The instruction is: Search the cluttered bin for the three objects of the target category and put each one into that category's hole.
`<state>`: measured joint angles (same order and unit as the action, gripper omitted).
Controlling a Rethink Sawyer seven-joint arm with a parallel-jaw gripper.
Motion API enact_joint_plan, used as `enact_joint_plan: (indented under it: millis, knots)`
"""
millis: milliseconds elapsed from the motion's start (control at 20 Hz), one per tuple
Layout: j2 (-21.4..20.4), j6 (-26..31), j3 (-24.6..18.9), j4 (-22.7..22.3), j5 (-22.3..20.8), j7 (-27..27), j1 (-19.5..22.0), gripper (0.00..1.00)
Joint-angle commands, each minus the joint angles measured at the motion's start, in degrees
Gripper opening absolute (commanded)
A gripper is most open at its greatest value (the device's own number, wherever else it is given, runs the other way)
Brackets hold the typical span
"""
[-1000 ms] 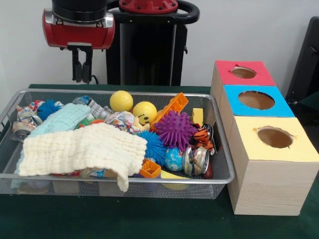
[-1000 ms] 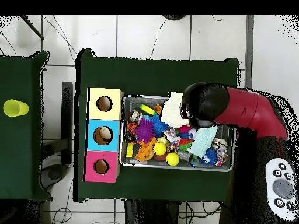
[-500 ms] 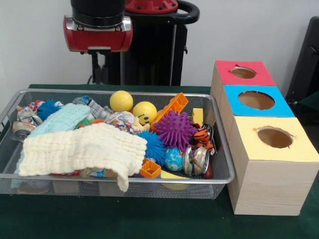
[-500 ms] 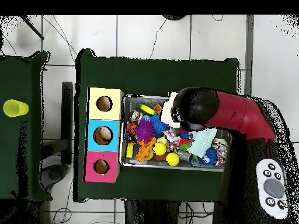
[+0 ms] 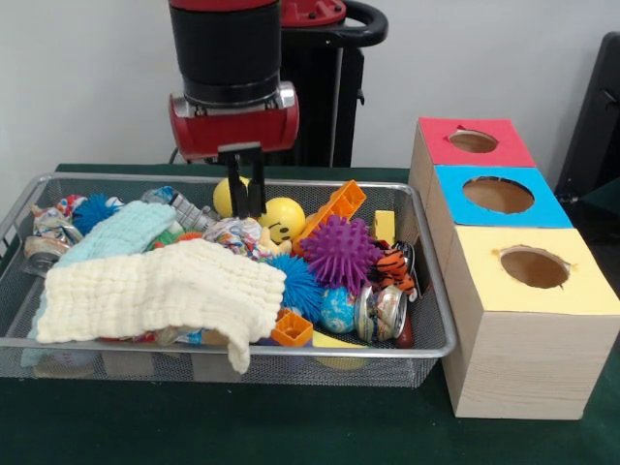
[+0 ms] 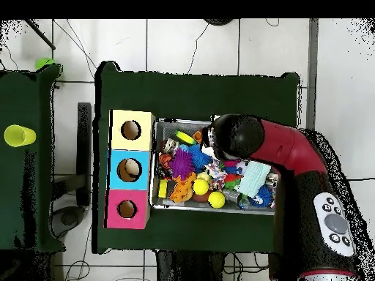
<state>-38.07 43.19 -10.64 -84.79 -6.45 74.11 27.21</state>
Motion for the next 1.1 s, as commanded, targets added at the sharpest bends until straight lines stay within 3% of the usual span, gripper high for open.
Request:
enact_joint_plan:
  millis: [50,250,400,650,900,1100]
  knots:
    - [3.98,-4.44,-8.42,-6.96,-0.01,-1.44,1.85,0.0]
    - [5.02,-5.4,-9.34,-7.02,-0.59,-0.93,2.26,0.0]
    - [4.2,-7.99,-8.49,-9.14,0.15,3.7,1.42,0.0]
    - [4.99,-8.55,-8.48,-8.86,-0.44,4.35,0.46,0.0]
    - [4.85,-5.98,-7.85,-7.56,0.34,6.0,-1.91,0.0]
    - [2.28,-2.87,-6.62,-7.7,0.74,6.46,-3.21,0.0]
